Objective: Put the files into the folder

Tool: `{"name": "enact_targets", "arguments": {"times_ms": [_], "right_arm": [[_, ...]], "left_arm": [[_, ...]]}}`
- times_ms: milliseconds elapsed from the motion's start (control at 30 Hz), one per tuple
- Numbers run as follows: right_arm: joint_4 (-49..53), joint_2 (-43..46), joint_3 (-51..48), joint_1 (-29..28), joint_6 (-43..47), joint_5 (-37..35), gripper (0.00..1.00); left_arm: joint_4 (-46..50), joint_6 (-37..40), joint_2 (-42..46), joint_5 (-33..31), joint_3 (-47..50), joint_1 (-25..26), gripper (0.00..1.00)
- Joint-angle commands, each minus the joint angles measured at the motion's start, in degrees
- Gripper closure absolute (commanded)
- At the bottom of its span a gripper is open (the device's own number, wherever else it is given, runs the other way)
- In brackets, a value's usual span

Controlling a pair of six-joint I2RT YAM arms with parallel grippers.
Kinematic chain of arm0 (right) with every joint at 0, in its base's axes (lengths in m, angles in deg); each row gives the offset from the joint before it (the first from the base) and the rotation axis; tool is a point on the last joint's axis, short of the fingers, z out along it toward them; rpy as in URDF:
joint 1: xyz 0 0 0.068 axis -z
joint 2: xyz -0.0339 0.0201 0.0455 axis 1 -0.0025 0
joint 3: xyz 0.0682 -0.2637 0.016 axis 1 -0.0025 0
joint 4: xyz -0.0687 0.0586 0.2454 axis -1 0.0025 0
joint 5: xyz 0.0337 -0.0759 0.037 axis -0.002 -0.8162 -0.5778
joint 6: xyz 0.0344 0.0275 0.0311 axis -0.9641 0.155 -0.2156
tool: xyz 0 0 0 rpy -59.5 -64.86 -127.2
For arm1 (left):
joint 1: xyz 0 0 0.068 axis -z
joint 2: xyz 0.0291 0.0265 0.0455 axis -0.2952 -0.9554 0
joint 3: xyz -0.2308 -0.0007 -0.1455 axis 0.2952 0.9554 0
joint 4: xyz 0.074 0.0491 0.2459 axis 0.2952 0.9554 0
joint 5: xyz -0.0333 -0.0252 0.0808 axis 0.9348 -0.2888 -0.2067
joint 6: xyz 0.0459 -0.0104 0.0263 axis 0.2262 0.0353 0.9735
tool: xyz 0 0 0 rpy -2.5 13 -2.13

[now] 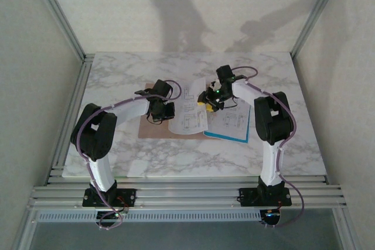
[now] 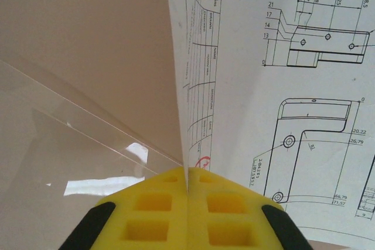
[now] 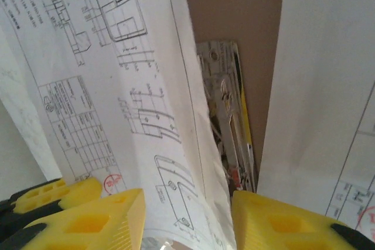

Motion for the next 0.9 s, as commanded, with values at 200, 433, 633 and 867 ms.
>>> {"name": "enact_targets", "arguments": {"times_ms": [200, 433, 633, 867], "right_arm": [[-1.7, 3.0, -4.3, -2.9, -0.1, 1.0, 0.59], [-1.4, 1.2, -3.5, -4.3, 0.3, -0.1, 0.64], [0.3, -0.4, -1.9, -4.9, 1.5, -1.1, 0.73], [3.2, -0.9, -1.3, -5.4, 4.3, -4.2, 0.90]], "left_arm": [[-1.0, 0.4, -0.5, -0.1, 0.9, -0.5, 1.00], [-1.5, 0.1, -0.5, 0.1, 1.3, -0.5, 1.00], [-1.9, -0.1, -0.3, 0.2, 1.6, -0.5, 1.00], [-1.8, -0.2, -0.2, 0.2, 1.4, -0.5, 1.00]]}}
